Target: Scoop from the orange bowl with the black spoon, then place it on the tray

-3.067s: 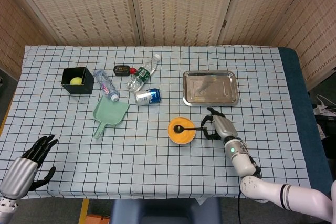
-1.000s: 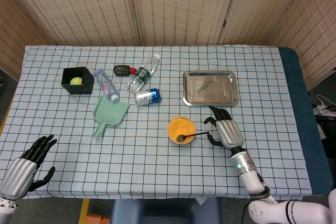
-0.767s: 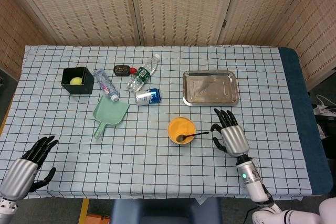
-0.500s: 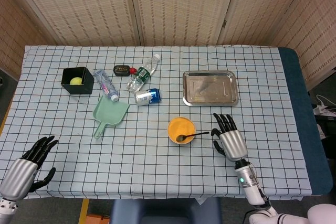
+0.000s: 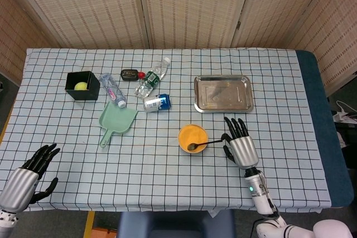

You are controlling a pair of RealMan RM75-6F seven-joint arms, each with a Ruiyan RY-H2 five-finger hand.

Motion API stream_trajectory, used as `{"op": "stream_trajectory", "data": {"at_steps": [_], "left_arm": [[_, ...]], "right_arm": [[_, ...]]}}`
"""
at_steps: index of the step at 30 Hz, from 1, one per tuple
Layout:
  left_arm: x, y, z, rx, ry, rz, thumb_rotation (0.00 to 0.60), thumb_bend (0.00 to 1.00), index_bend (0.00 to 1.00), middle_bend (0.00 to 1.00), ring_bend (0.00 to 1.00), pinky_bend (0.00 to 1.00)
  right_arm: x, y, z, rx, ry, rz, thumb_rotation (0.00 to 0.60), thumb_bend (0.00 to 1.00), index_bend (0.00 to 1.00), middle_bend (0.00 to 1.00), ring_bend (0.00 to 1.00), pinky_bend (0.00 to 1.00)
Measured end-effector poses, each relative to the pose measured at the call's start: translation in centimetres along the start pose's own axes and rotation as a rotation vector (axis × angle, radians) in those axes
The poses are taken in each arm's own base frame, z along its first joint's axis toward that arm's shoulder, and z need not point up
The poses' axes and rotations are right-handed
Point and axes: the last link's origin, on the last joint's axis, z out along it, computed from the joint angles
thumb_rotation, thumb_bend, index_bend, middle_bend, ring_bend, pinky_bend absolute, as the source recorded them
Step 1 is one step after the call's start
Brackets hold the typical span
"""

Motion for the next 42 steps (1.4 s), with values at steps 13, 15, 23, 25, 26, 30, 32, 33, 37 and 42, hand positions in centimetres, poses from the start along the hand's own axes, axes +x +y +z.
{"op": "stream_trajectory", "data": {"at_steps": [13,15,23,25,26,30,32,33,37,42], "left_arm": [[-0.1,-0.1,0.1,0.002,-0.005,0.001,0.600,0.44,0.00,0.01,0.02,0.32],[-0.1,-0.1,0.1,0.002,-0.004,-0.001,0.600,0.44,0.00,0.01,0.02,0.32],[0.0,-0.1,0.0,0.001,-0.010,-0.006,0.600,0.44,0.00,0.01,0.02,0.32],[0.0,-0.1,0.0,0.000,-0.009,-0.006,0.600,0.44,0.00,0.01,0.02,0.32],[0.0,-0.1,0.0,0.000,-0.009,-0.006,0.600,0.44,0.00,0.01,0.02,0.32],[0.0,-0.1,0.0,0.001,-0.010,-0.007,0.600,0.44,0.00,0.01,0.02,0.32],[0.0,-0.2,0.0,0.002,-0.011,-0.007,0.600,0.44,0.00,0.01,0.02,0.32],[0.0,-0.2,0.0,0.001,-0.011,-0.007,0.600,0.44,0.00,0.01,0.02,0.31],[0.0,-0.2,0.0,0.000,-0.012,-0.008,0.600,0.44,0.00,0.01,0.02,0.32],[0.0,-0.2,0.0,-0.001,-0.011,-0.008,0.600,0.44,0.00,0.01,0.02,0.32]], "right_arm": [[-0.5,-0.3,0.9,-0.003,0.000,-0.009,0.600,0.32,0.49,0.00,0.00,0.00],[-0.5,-0.4,0.9,-0.003,0.001,-0.008,0.600,0.33,0.50,0.00,0.00,0.00],[-0.7,-0.5,1.0,-0.006,-0.005,-0.006,0.600,0.33,0.52,0.01,0.00,0.00],[-0.7,-0.6,1.1,-0.007,-0.008,-0.003,0.600,0.33,0.52,0.02,0.00,0.00],[-0.7,-0.6,1.1,-0.007,-0.009,-0.002,0.600,0.33,0.52,0.02,0.00,0.00],[-0.7,-0.8,1.3,-0.005,-0.007,-0.002,0.600,0.34,0.53,0.02,0.00,0.00],[-0.7,-0.9,1.3,-0.007,-0.005,-0.001,0.600,0.34,0.54,0.03,0.00,0.00],[-0.7,-0.9,1.3,-0.008,-0.004,-0.001,0.600,0.34,0.55,0.03,0.00,0.00],[-0.8,-1.0,1.4,-0.009,-0.005,-0.004,0.600,0.34,0.58,0.04,0.00,0.00],[-0.8,-1.2,1.4,-0.008,-0.004,-0.004,0.600,0.37,0.60,0.05,0.00,0.00]]}}
